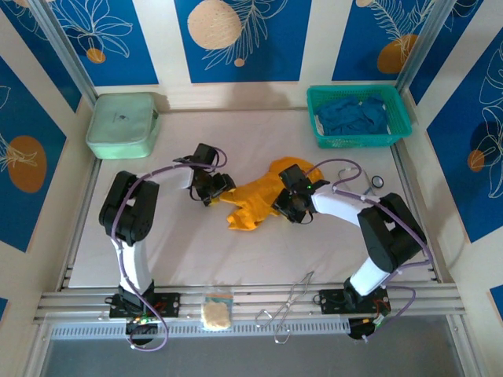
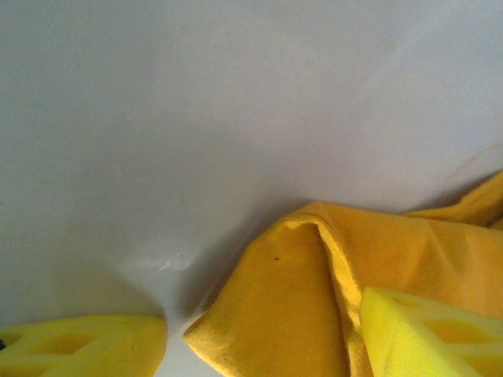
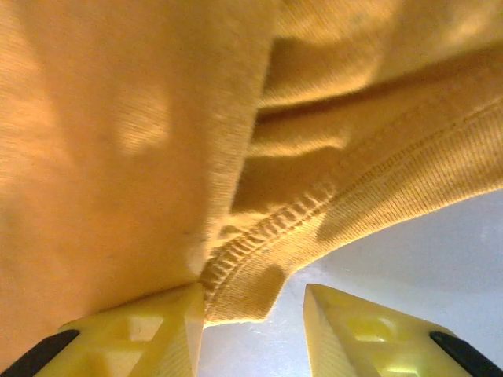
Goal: Fold and stack the t-shirts
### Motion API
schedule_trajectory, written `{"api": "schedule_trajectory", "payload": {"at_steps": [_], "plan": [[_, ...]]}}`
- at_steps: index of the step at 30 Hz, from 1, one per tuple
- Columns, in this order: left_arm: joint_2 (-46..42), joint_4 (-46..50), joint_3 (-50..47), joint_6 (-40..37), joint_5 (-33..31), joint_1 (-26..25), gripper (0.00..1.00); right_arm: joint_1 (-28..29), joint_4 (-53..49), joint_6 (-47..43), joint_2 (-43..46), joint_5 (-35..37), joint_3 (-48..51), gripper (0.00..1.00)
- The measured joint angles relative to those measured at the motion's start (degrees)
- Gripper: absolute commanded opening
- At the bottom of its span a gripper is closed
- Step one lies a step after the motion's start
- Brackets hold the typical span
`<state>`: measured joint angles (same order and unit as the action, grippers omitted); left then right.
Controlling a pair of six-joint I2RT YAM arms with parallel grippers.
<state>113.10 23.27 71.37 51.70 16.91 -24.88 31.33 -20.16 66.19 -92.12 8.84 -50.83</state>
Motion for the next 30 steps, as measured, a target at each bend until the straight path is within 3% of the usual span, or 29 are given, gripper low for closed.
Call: {"api": "schedule_trajectory", "payload": {"at_steps": [6,11,15,18,30], "plan": [[3.43,9.42,7.02,0.31,-3.96,-1.62,0.55,0.0,-0.11,-0.59,0.57,1.14,-0.61,0.37],[5.07,11.87,10.71,-0.09,-7.48,-4.02,0.43,0.0,-0.11,-0.85,0.55,1.27,-0.61,0.36],[6.8,14.88,13.53,-0.04,-11.39,-5.73,0.26,0.0,-0.17,-1.31,0.55,1.29,-0.61,0.35],[8.13,17.66,15.74,0.31,-12.52,-6.05,0.02,-0.31,-0.28,-1.7,0.85,1.36,-0.24,0.35],[10.36,6.03,20.0,-4.0,-10.32,-8.09,0.0,-3.3,-0.22,-4.17,4.61,0.13,3.54,0.42]]}}
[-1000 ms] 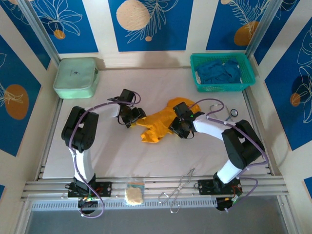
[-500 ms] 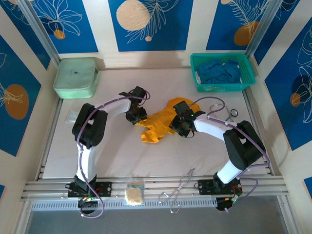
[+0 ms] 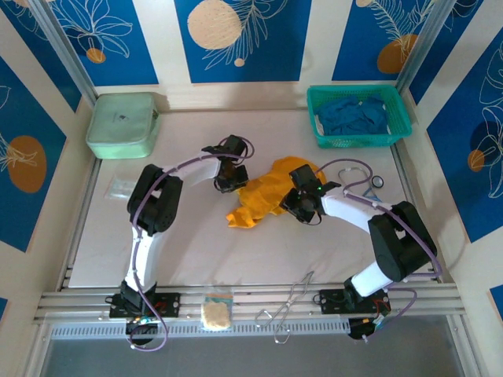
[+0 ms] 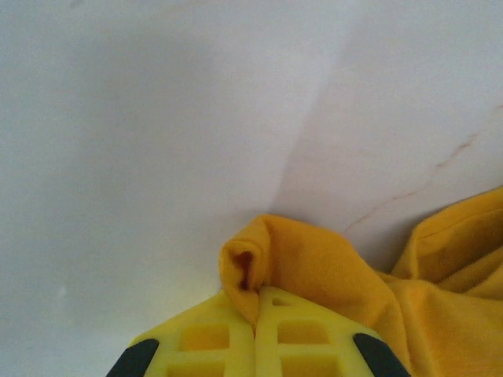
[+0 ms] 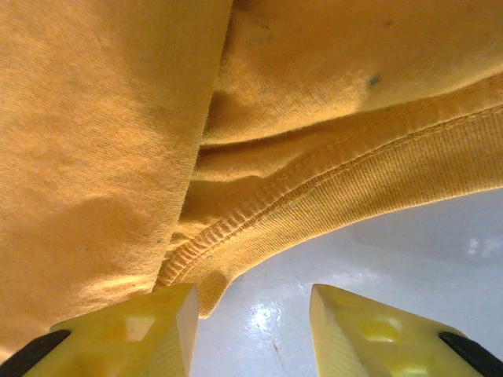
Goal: Fold and stack the t-shirts
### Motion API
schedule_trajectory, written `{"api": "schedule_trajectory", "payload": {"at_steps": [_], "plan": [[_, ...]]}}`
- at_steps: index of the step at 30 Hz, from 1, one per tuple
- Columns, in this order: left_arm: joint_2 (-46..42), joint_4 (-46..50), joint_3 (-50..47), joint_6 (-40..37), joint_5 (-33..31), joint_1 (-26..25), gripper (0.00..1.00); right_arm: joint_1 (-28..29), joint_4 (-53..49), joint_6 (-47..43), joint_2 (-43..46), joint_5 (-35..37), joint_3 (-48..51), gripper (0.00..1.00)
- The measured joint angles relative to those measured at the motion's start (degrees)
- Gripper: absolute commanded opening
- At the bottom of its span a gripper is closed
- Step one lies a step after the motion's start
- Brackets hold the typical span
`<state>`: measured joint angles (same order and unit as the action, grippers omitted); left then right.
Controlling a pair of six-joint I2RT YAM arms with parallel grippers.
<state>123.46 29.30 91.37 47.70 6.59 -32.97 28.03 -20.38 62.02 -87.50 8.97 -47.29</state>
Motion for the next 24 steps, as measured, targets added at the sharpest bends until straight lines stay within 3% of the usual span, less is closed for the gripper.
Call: {"api": "schedule_trajectory", "payload": {"at_steps": [4,12,18,20,24], "plan": [[1.09,-11.65,2.38,-3.19,1.86,-2.84,0.0,0.02,1.77,0.15,-1.88,-1.88,-0.24,0.41],[-2.97,-17.03,3.15,-6.05,3.98,-4.55,0.0,0.5,1.81,1.25,-8.9,-3.41,-4.96,0.39],[-4.66,-17.73,2.8,-6.32,4.81,-4.37,0.0,-0.37,-0.72,1.6,-9.9,-3.43,-6.27,0.24],[-5.31,-17.42,2.75,-6.95,4.98,-4.37,0.0,-0.59,-1.14,1.36,-9.88,-3.52,-6.27,0.27],[-8.35,-14.21,3.37,-9.29,4.98,-4.37,0.0,-0.13,-1.79,-1.86,-7.91,-2.73,-6.27,0.42]]}}
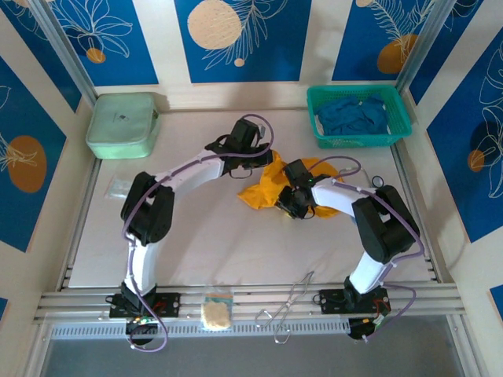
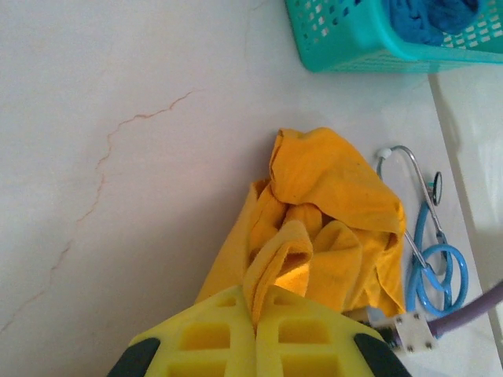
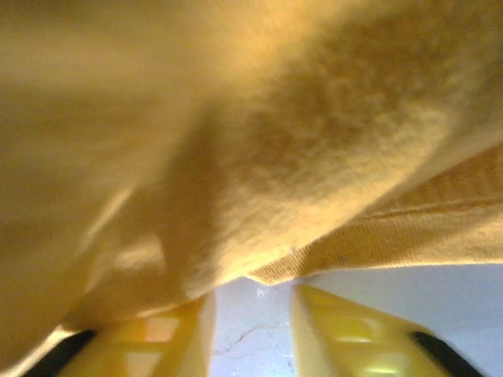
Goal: Fold and stack the t-shirts
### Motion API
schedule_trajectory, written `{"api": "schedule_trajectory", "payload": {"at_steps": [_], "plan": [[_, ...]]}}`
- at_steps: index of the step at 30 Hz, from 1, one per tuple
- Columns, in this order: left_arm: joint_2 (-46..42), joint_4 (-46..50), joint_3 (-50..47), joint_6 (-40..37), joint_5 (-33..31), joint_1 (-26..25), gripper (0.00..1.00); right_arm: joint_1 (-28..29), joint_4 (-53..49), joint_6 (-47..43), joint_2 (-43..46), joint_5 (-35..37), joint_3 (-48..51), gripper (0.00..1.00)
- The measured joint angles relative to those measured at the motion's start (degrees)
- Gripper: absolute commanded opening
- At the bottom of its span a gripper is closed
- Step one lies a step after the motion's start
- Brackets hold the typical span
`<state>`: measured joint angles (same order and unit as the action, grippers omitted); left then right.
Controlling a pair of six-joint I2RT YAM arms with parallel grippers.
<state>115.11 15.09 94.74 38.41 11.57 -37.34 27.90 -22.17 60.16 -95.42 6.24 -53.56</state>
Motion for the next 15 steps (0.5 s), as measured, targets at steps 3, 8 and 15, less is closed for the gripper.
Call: {"api": "schedule_trajectory", "payload": {"at_steps": [3,8,15], "plan": [[-2.8,3.37,2.4,-2.14,-0.09,0.0,0.0,1.16,-2.73,-3.32,5.97,2.03,-0.02,0.5],[-8.59,6.71,5.42,-4.52,-0.26,-0.02,0.0,1.86,-7.65,-7.28,19.63,4.79,0.07,0.55],[-12.35,8.66,3.69,-4.66,-1.95,-0.02,0.0,-10.54,-10.29,-9.9,23.76,5.49,5.16,0.52]]}}
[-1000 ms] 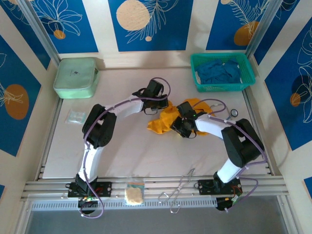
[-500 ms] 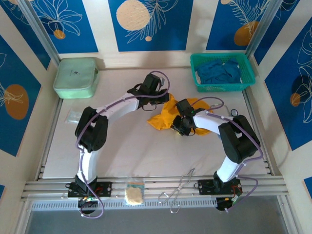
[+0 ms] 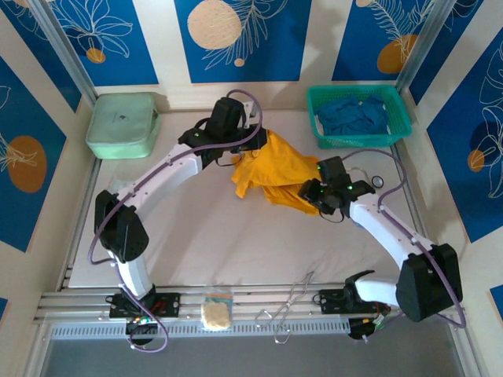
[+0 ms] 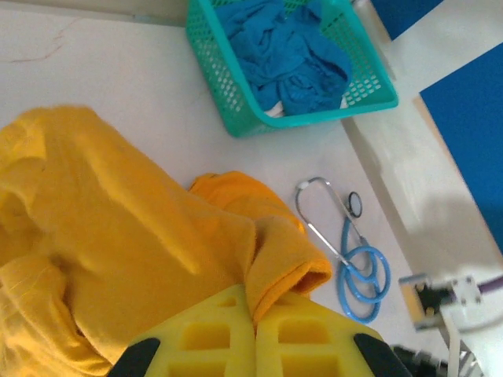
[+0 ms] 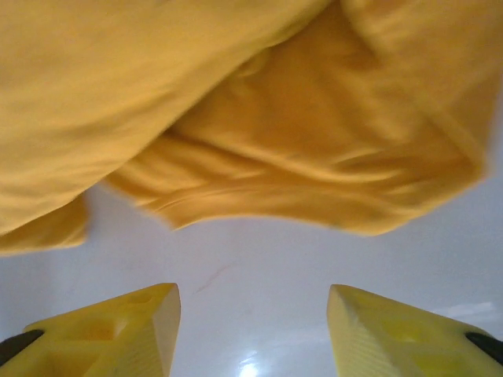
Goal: Fold and stack the t-shirts
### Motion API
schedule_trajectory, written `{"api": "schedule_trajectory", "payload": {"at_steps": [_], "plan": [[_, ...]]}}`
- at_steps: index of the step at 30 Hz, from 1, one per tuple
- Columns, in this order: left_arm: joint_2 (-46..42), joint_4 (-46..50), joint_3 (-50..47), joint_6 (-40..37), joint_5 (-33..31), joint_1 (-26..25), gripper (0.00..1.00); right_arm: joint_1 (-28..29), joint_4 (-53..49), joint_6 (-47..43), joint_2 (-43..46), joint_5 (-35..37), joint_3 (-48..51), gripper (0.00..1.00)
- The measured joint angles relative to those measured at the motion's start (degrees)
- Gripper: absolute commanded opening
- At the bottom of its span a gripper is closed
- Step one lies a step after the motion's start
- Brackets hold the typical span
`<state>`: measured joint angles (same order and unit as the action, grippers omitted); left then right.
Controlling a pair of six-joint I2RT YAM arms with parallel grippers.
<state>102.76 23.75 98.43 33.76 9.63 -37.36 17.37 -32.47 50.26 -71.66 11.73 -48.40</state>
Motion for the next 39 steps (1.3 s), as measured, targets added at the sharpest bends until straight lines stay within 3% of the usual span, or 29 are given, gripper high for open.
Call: {"api": "schedule_trajectory", "payload": {"at_steps": [5,16,19,21,23,27,33,39], "plan": [[-0.02,2.6,-2.54,0.17,-2.29,0.0,0.0,-5.01,-1.92,-4.22,-6.69,1.88,-1.03,0.53],[-0.92,4.72,-0.98,-1.36,-4.74,0.0,0.0,-5.95,-2.27,-6.84,-21.86,5.2,-4.33,0.51],[-1.03,4.83,-0.98,-1.57,-5.11,0.0,0.0,-6.21,-3.43,-6.93,-23.56,5.68,-5.62,0.38],[-1.03,5.07,-0.98,-1.92,-5.33,0.0,0.0,-6.43,-4.9,-7.26,-24.61,6.32,-6.62,0.15],[-1.05,5.35,-0.98,-2.4,-5.51,0.02,0.0,-6.75,-5.25,-7.52,-25.33,6.27,-7.56,0.0],[-1.84,6.6,-1.29,-3.13,-6.71,0.13,0.0,-6.99,-3.98,-8.48,-25.73,6.27,-8.57,0.0],[-10.64,12.33,-6.1,-5.44,-13.31,1.33,0.0,-6.99,-9.51,-14.51,-22.36,7.32,-10.32,0.0],[-20.48,19.45,-9.94,-7.23,-24.48,3.02,0.0,-7.41,-20.09,-22.91,-23.3,12.7,-23.87,0.0]]}}
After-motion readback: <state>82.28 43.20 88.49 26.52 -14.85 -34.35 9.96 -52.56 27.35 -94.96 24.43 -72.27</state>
